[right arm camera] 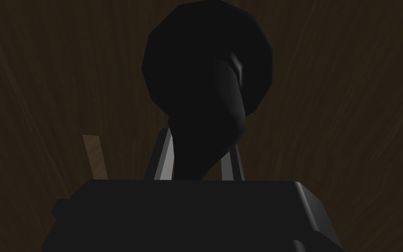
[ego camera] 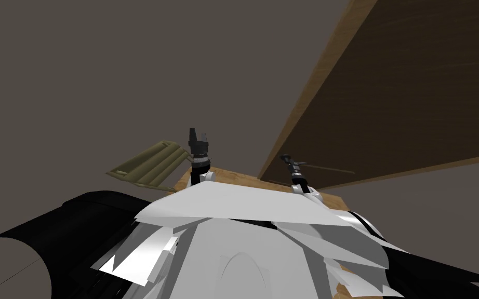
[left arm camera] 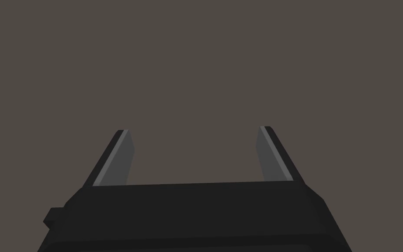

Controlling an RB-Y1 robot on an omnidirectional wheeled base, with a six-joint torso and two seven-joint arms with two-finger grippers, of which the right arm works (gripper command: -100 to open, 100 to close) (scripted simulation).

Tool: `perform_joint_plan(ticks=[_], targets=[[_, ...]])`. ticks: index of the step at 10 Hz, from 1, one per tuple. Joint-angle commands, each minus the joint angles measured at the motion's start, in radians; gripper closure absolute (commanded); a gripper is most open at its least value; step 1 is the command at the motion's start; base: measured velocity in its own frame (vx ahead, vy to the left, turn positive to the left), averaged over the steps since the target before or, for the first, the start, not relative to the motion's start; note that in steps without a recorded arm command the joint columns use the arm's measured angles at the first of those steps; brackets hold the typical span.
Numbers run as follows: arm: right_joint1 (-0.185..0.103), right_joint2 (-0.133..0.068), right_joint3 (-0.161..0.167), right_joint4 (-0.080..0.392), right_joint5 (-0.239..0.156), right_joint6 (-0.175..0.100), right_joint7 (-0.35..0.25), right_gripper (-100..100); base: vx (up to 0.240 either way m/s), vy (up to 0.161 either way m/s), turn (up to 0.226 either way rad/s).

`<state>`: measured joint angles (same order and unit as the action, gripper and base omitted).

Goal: Pull the door open

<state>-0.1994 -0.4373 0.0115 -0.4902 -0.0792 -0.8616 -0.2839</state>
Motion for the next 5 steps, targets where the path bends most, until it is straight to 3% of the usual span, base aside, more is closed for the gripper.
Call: perform_joint_plan(ticks=[1, 5], targets=[[0.005, -0.007, 0.017, 0.005, 0.010, -0.017, -0.017, 100, -0.147, -0.070, 0.069], [0.022, -0.034, 0.059, -0.005, 0.034, -0.050, -0.066, 100, -0.178, -0.061, 0.067]])
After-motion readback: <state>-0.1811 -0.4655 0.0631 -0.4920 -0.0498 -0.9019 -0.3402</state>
